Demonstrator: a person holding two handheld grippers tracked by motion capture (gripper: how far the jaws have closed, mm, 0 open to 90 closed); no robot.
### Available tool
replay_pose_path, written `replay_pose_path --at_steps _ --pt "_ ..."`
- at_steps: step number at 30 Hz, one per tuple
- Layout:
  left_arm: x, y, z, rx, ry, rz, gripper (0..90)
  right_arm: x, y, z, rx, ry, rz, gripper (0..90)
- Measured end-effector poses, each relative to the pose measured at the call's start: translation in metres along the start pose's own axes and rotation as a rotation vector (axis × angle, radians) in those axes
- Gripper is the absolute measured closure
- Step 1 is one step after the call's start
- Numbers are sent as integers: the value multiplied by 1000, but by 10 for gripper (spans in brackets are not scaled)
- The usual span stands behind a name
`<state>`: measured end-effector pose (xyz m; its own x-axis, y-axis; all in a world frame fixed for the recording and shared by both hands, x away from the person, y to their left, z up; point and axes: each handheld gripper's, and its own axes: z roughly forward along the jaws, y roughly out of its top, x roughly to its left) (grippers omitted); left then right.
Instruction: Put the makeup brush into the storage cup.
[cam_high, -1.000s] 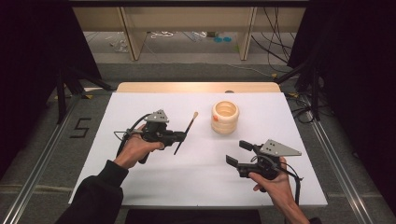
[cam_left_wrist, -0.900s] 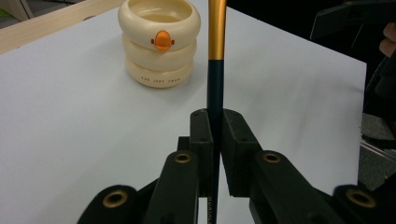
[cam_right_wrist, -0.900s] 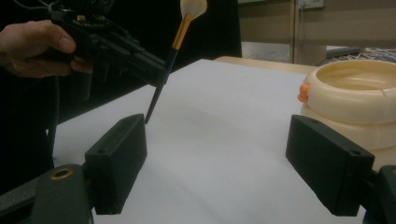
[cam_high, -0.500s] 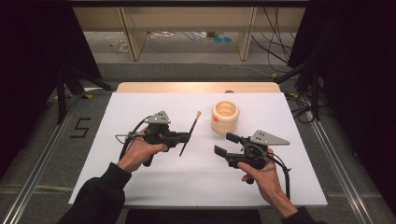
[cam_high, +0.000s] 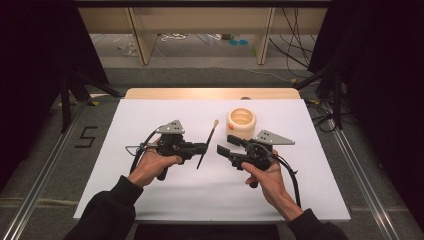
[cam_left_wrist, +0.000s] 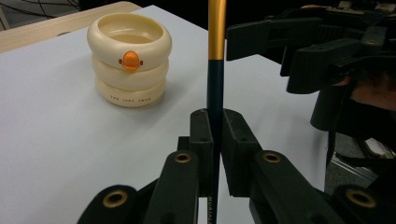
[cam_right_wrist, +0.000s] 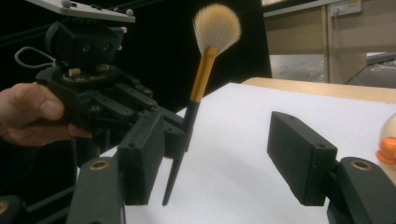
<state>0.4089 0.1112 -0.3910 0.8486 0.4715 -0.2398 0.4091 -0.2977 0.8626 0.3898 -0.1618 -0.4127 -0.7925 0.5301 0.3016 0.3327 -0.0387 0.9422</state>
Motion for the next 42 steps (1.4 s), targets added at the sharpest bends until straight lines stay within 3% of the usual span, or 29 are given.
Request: replay_pose_path --at_steps 3,14,26,32,42 --pt "-1 0 1 -1 -6 0 833 0 0 5 4 15 28 388" --pt "-5 0 2 -13 -6 12 833 0 4 22 -13 54 59 482" --pt "-7 1 3 -24 -6 10 833 -2 4 25 -35 79 115 636" --pt "-7 1 4 -25 -6 11 833 -2 3 26 -38 87 117 675" --pt "-8 2 4 -46 -7 9 833 -2 3 27 -56 109 170 737"
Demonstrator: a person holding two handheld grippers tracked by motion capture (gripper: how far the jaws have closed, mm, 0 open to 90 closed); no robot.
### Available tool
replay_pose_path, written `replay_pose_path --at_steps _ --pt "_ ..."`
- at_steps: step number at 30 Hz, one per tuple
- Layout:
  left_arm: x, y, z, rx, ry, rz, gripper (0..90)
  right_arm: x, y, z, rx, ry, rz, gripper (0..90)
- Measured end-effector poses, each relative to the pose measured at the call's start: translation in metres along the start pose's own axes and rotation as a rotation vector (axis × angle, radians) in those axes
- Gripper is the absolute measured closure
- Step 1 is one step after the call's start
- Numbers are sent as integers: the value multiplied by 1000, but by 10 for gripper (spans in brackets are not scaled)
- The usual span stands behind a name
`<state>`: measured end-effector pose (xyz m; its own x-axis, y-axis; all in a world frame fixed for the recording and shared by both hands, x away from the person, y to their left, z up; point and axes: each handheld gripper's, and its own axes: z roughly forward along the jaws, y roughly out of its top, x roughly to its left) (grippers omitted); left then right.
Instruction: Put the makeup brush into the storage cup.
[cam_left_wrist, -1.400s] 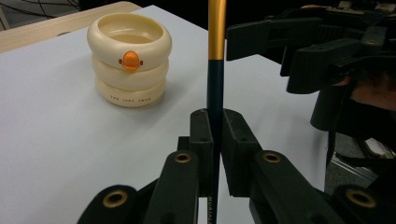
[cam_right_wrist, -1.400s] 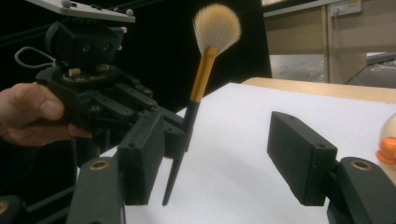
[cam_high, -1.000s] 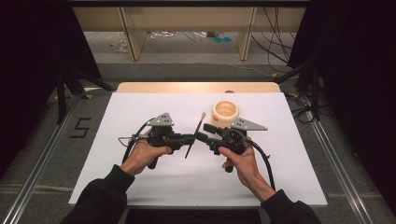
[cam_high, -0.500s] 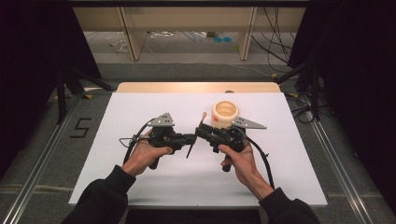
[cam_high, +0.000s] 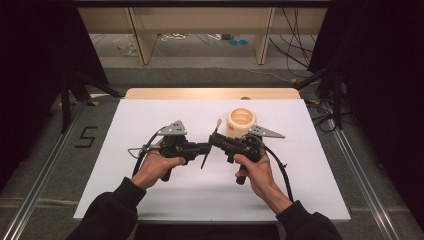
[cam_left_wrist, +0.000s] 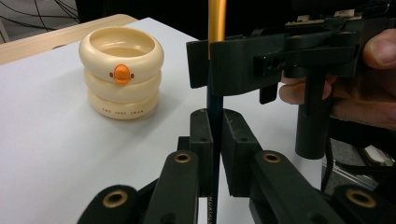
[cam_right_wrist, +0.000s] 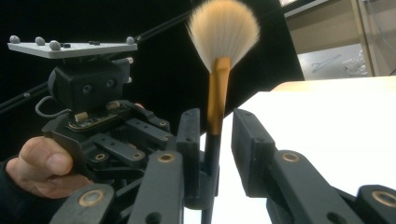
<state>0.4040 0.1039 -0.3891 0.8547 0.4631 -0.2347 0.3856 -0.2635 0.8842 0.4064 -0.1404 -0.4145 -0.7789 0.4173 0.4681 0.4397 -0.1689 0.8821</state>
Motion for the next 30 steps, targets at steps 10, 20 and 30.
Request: replay_pose_path --at_steps 10,20,30 --pt "0 0 0 -16 -6 -5 833 0 0 1 -6 20 19 787" --pt "-1 1 0 -22 -12 -9 832 0 0 0 -11 26 20 831" --pt "-7 0 1 34 25 59 503 -1 2 -2 -8 12 -22 833"
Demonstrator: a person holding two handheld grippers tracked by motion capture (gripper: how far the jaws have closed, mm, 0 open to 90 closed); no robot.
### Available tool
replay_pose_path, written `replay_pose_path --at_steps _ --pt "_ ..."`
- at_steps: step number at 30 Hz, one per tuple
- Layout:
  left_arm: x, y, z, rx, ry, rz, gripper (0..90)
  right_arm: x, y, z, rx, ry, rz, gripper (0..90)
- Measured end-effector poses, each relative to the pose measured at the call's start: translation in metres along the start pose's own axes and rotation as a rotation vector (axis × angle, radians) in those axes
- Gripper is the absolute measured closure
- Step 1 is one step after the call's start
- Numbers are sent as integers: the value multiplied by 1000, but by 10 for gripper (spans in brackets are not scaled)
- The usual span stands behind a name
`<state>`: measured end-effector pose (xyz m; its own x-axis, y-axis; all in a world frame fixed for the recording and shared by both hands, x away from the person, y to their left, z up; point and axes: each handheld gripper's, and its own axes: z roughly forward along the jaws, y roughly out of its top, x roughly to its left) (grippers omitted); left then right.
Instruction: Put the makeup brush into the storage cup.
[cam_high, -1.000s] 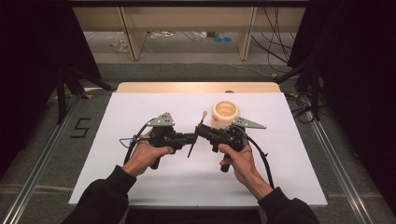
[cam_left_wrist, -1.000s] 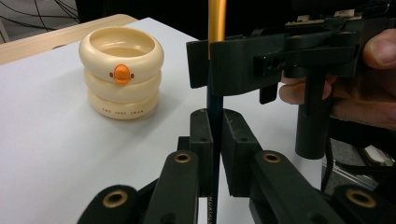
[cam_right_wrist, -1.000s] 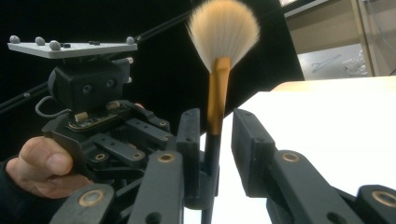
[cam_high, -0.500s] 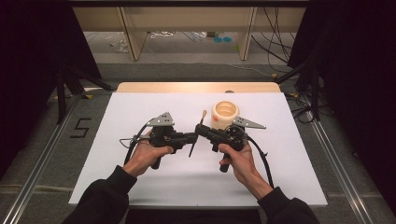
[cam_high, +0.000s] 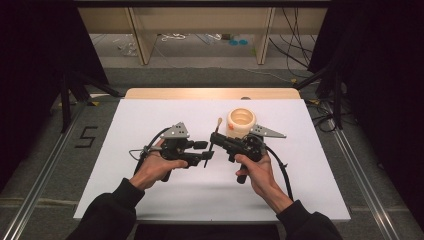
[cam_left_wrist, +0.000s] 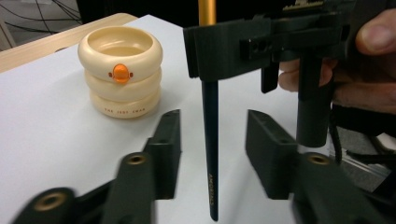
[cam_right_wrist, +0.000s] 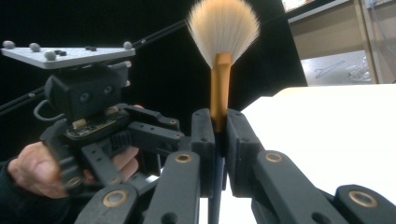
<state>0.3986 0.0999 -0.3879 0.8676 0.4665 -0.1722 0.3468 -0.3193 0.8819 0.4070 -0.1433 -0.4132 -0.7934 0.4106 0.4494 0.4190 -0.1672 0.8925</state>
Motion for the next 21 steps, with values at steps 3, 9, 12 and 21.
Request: replay_pose_path --at_steps 3,9,12,21 --pt "-3 -2 0 17 30 19 445 0 0 0 4 -6 -14 833" --pt "-3 -13 -6 17 58 7 341 -1 0 -1 16 -17 -41 833" --pt "-2 -20 -12 14 77 -2 320 -2 1 -1 22 -24 -55 833" --pt "-1 -43 -31 15 159 -25 286 -5 2 -3 32 -47 -95 833"
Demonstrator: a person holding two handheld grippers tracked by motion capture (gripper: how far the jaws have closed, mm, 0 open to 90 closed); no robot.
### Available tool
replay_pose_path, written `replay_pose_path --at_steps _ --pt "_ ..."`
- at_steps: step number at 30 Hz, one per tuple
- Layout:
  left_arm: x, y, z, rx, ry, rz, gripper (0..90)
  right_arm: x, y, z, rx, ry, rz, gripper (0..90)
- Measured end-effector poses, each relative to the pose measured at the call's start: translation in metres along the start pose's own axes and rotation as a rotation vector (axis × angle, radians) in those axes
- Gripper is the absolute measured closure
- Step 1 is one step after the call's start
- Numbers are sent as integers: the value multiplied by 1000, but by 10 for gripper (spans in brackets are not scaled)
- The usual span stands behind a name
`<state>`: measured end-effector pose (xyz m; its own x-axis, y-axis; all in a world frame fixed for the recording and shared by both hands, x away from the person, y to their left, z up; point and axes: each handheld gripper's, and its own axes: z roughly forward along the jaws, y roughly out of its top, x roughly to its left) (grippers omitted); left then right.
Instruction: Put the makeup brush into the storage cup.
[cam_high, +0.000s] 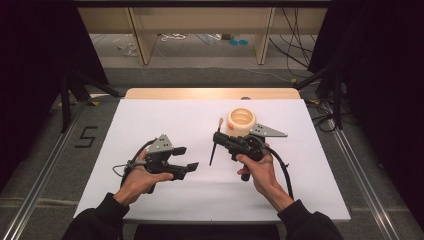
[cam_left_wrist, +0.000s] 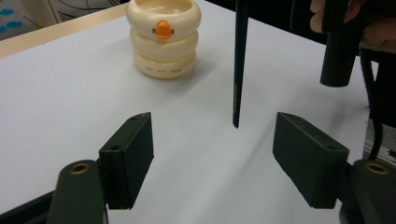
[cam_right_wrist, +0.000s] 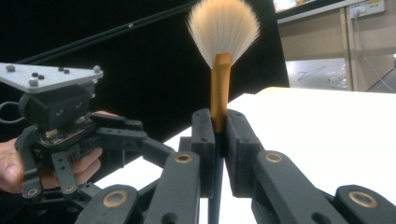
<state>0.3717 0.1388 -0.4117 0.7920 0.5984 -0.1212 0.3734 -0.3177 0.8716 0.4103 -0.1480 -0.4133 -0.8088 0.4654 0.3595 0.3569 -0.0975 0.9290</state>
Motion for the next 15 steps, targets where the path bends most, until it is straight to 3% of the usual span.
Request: replay_pose_path --at_steps 3,7,8,10,15 --pt "0 -4 -4 -2 20 -6 280 -1 1 -2 28 -15 -11 833" --pt "-2 -8 -8 -9 64 17 266 -1 1 -3 31 -23 -24 833" --pt "-3 -9 -9 -11 69 17 264 -3 1 -2 10 -26 -38 833" --pt "-4 -12 -10 -8 77 20 247 -3 3 -5 31 -36 -39 833" --pt "-5 -21 -14 6 94 28 224 -6 4 -6 11 -48 -40 833"
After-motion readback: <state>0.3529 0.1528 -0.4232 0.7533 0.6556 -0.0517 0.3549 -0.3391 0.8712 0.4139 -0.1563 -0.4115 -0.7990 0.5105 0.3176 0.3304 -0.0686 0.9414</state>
